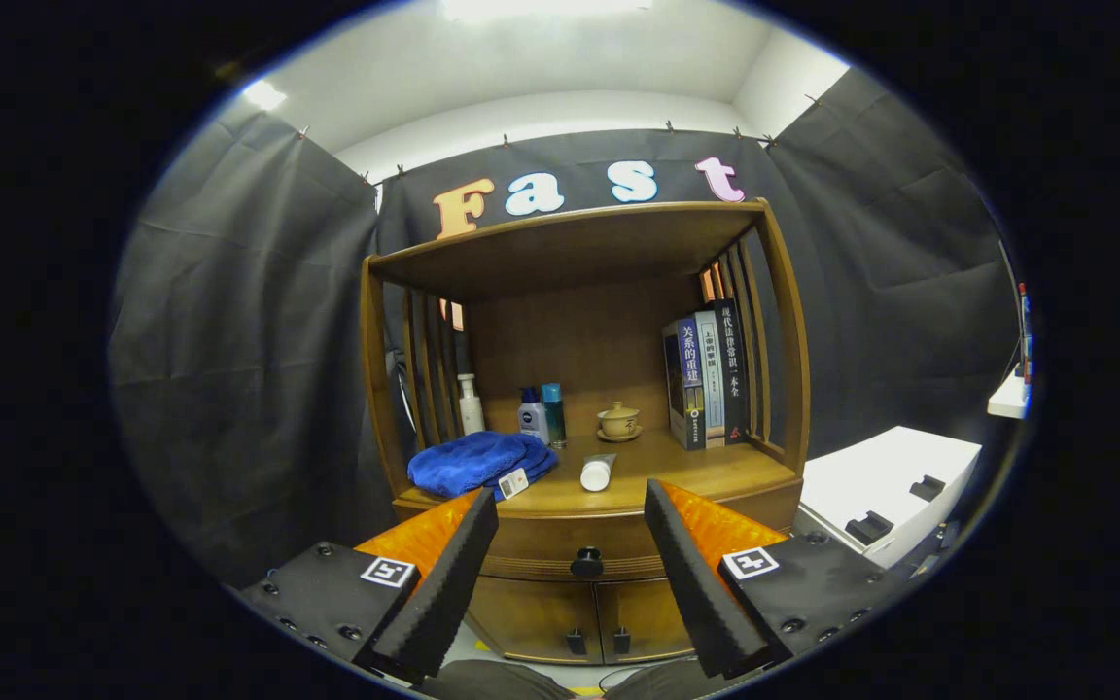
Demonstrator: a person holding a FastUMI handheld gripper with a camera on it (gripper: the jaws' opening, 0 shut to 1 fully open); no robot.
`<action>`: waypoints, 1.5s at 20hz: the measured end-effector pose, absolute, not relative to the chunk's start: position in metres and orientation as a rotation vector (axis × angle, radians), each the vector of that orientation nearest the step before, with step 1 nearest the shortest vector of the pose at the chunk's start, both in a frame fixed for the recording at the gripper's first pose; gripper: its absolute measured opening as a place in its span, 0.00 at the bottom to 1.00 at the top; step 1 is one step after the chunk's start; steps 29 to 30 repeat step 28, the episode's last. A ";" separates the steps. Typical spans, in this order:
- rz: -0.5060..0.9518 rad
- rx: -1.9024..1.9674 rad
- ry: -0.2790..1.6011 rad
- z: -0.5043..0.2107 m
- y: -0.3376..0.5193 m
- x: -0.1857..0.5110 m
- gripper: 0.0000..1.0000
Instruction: Pull open the drawer, take out the items inside it, and place them on the countertop above the cabinet.
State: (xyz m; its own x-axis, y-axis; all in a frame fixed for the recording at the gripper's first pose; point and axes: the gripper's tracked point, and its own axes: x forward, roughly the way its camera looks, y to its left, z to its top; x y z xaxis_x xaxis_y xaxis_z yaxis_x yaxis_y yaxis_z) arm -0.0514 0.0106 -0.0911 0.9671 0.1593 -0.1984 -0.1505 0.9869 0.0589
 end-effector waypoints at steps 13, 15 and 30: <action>0.143 0.060 0.212 -0.095 0.005 -0.049 0.98; 0.143 0.061 0.220 -0.098 0.005 -0.050 0.98; 0.139 0.063 0.230 -0.101 0.003 -0.049 0.98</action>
